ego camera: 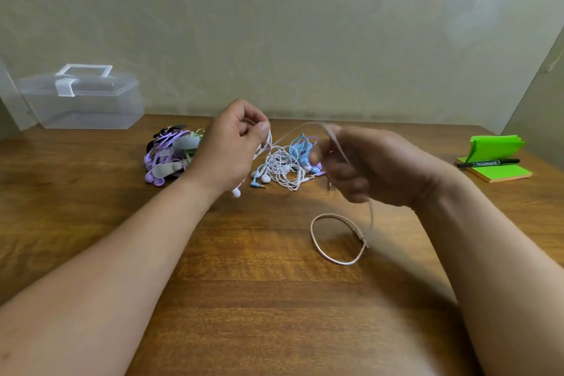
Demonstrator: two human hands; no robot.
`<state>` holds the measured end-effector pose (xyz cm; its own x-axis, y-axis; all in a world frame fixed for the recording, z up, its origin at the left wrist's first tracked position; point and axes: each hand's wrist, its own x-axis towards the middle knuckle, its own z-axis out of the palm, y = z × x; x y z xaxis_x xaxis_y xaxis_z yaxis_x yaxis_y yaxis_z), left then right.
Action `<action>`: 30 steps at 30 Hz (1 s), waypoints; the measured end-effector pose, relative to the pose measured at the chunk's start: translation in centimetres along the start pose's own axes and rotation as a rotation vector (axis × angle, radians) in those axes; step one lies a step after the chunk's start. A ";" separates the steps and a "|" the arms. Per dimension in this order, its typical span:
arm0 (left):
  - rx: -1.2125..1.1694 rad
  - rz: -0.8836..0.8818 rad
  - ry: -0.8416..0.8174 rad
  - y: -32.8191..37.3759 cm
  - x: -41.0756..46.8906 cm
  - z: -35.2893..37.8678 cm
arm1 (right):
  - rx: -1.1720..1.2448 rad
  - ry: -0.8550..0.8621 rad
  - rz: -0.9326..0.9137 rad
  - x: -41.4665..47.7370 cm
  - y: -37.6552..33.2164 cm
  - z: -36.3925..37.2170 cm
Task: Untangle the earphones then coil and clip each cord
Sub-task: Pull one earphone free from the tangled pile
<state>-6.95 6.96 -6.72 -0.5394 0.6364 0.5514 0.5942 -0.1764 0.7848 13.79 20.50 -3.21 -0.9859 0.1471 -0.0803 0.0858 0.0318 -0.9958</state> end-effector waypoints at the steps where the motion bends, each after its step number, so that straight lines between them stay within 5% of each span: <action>1: -0.011 0.001 -0.015 0.1 -0.1 0.1 | 0.025 0.020 -0.012 0.4 0.0 0.2; 9: -0.043 -0.016 -0.152 1.1 -1.0 1.3 | -0.068 0.235 -0.117 2.9 2.1 2.0; 16: -0.117 -0.105 -0.113 1.4 -0.9 1.2 | -0.026 0.503 -0.204 3.0 1.8 1.8; 30: 0.007 0.035 -0.270 1.1 -1.8 1.8 | -0.021 0.437 -0.250 2.5 1.4 1.3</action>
<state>-4.27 7.03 -7.36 -0.3403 0.8074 0.4821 0.6146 -0.1971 0.7638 11.24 19.63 -4.83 -0.8247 0.5324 0.1910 -0.1380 0.1380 -0.9808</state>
